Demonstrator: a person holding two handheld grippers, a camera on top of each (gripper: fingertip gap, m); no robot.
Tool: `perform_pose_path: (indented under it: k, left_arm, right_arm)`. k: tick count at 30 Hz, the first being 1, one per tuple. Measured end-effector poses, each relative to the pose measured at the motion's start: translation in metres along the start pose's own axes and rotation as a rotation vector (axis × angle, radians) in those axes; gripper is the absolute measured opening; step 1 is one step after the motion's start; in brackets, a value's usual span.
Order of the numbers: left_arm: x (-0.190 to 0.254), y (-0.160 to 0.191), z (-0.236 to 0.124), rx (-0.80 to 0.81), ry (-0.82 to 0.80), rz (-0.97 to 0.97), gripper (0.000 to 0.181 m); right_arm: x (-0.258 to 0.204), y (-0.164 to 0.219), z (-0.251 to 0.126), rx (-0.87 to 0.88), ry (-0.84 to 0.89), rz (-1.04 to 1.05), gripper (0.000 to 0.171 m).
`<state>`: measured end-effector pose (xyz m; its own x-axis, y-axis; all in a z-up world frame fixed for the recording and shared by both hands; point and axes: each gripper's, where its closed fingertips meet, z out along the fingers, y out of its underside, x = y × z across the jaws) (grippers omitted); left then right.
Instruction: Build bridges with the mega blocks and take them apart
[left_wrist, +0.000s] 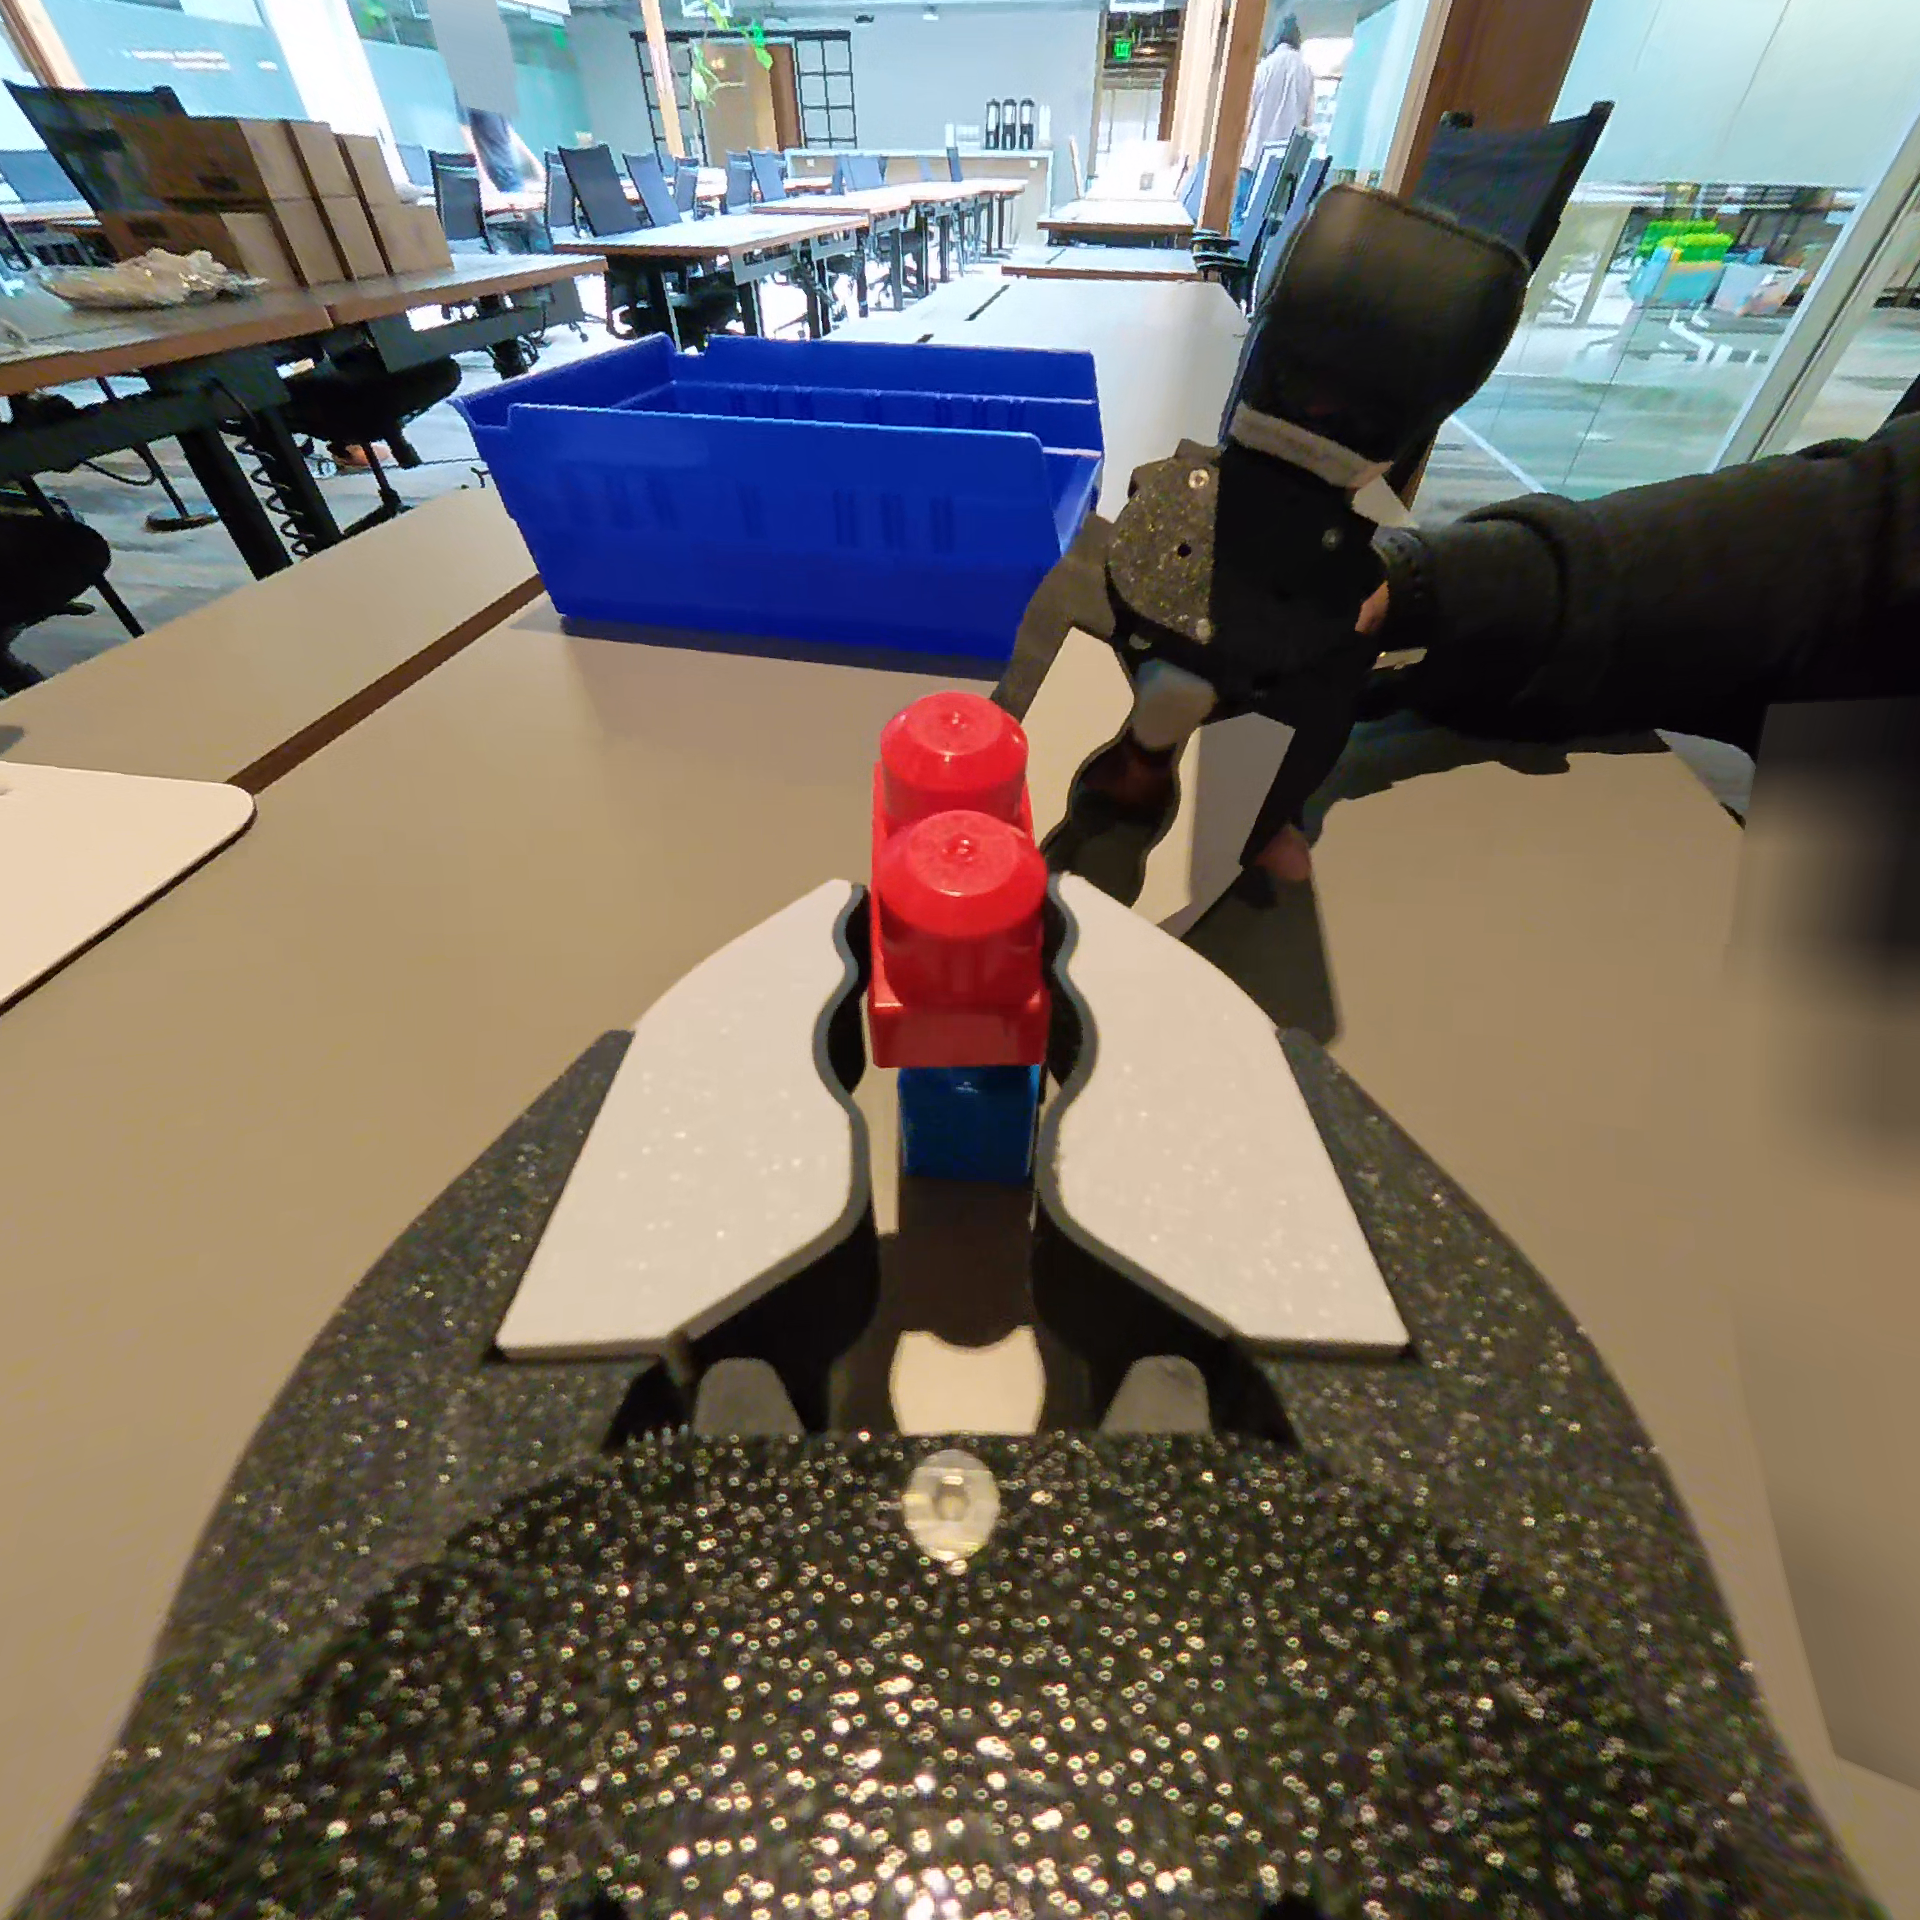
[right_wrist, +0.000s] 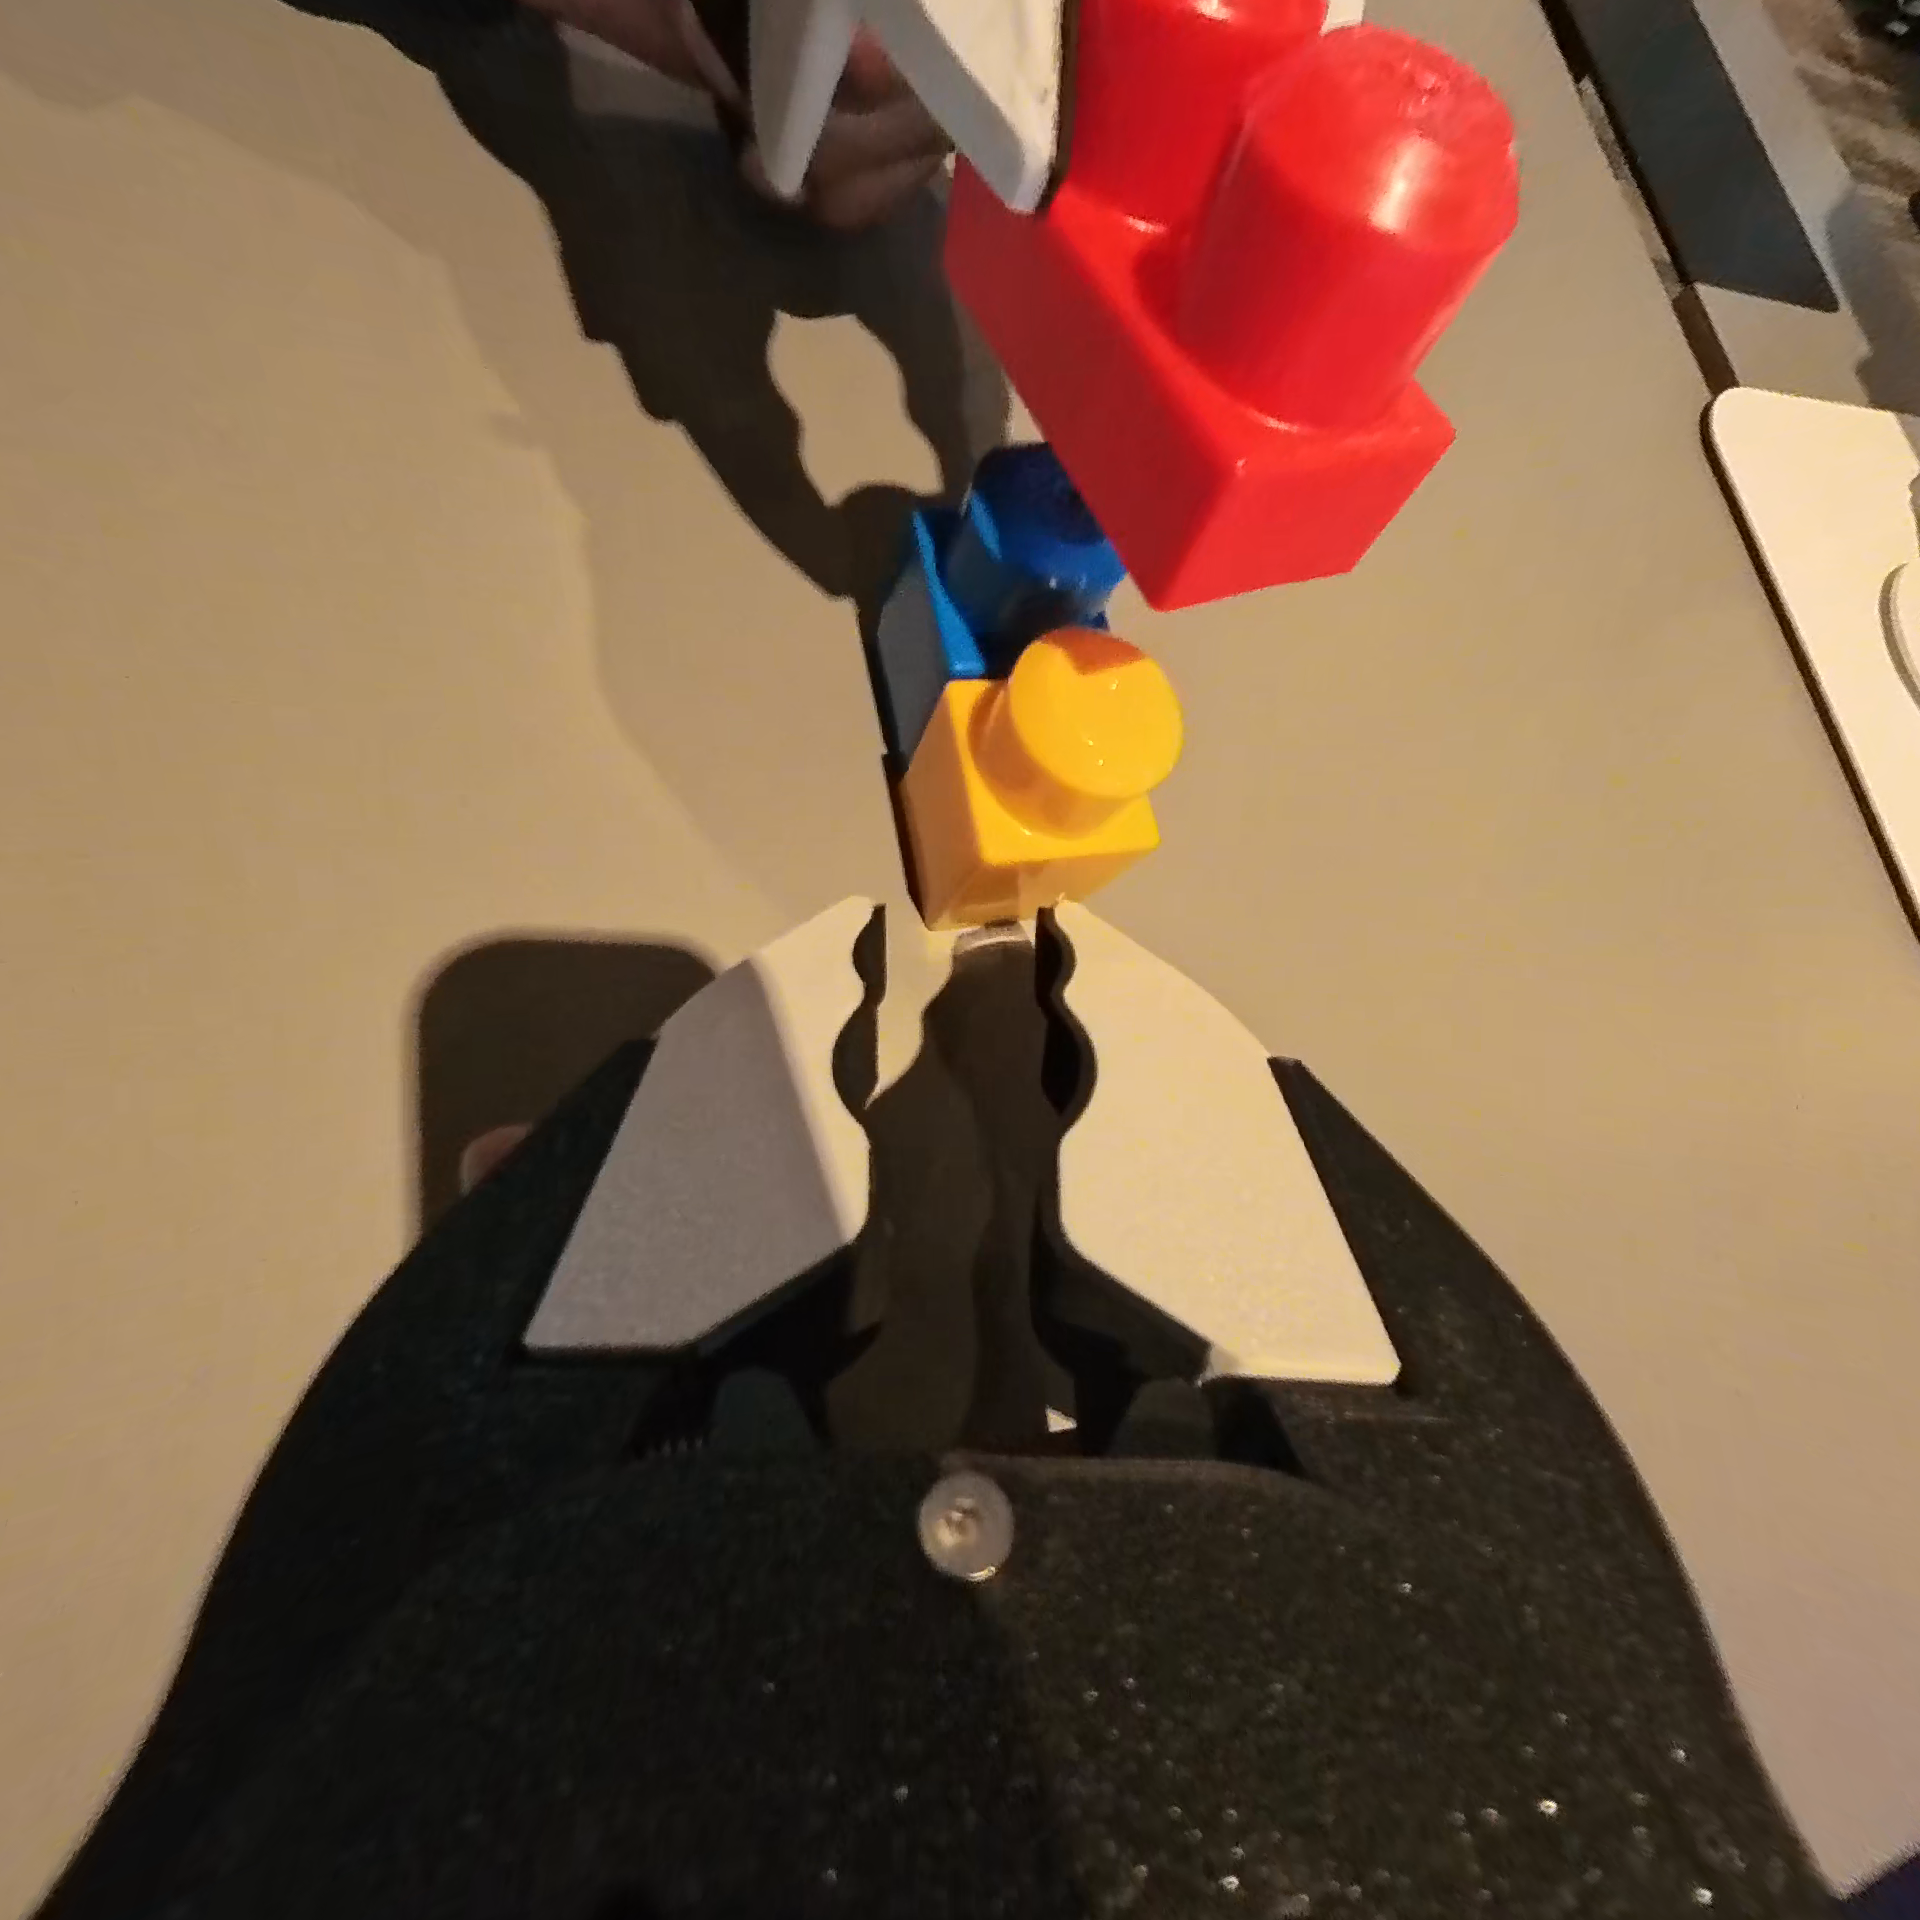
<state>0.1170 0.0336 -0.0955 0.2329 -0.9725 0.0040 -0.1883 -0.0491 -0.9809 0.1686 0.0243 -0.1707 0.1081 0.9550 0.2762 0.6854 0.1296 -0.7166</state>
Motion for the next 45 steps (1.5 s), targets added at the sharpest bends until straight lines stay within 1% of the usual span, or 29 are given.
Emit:
perform_pose_path:
  k: [26,45]
  left_arm:
    - [0.0073,0.0073,0.0029,-0.046,0.033,0.007,0.030]
    - [0.0074,0.0024,0.0021,-0.013,0.047,0.006,0.030]
  right_arm:
    - [-0.0074,-0.0026,-0.0010,0.020,-0.018,-0.047,0.023]
    - [-0.0044,-0.0033,0.0019,0.015,-0.019,-0.028,0.025]
